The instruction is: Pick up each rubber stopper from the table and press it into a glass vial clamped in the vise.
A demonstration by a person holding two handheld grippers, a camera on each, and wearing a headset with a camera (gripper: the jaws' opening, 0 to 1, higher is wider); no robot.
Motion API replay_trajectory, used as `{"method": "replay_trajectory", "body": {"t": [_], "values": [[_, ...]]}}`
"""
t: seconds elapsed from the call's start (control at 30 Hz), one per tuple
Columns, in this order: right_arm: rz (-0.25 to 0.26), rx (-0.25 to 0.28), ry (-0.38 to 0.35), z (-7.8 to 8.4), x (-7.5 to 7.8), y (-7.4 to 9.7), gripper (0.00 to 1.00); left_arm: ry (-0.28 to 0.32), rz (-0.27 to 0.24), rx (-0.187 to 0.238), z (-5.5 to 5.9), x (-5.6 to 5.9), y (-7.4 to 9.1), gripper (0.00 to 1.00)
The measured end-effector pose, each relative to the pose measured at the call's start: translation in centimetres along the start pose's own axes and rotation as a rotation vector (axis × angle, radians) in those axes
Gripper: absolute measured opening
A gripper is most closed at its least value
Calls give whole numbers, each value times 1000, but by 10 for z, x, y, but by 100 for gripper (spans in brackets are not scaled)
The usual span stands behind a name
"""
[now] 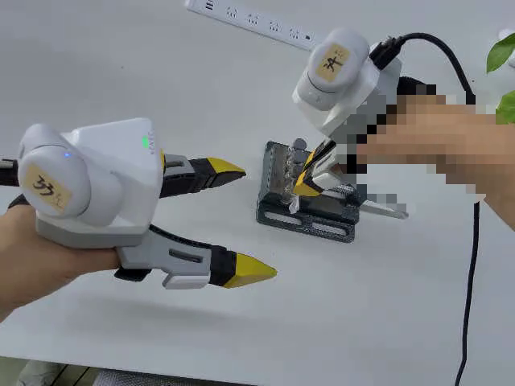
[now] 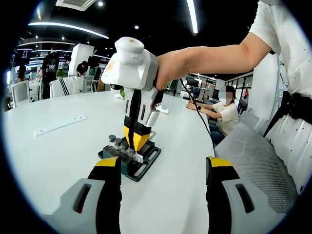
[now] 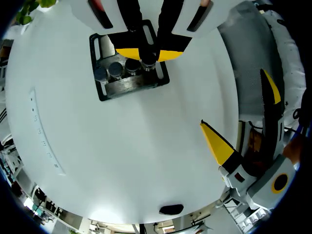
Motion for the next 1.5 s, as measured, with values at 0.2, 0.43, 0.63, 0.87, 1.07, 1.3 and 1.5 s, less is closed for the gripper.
{"method": "replay_trajectory", "body": {"t": [0.2, 0.43, 0.63, 0.87, 1.07, 1.3, 1.5], "values": [[1, -5, -4, 0, -1, 0, 6, 3, -2, 0, 0, 0, 0, 69], [16, -21, 9, 0, -3, -1, 5, 4, -1, 5, 0, -1, -3, 69], [41, -27, 20, 0, -3, 0, 6, 6, 2, 8, -1, -1, -5, 69], [13, 14, 5, 3, -1, 1, 7, 5, 2, 3, -2, 0, -3, 68], [2, 50, -19, 6, 1, -1, 8, 7, 2, 1, -2, 0, -3, 68], [-8, 71, -29, 7, 1, -2, 9, 5, 4, 4, -2, 1, -4, 68], [-6, 84, -39, 8, 0, -2, 9, 8, 7, 1, -1, 2, -4, 68]]}}
Point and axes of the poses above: the centre of the closed fingertips' face, and the gripper's own axes: y roughly backward along the fingers, x roughly to its right, z roughly out of its underside, the point moved 9 cm from there along y, roughly backward along the fingers, and after that the axes turned 14 degrees about -y, right-handed, at the moved point
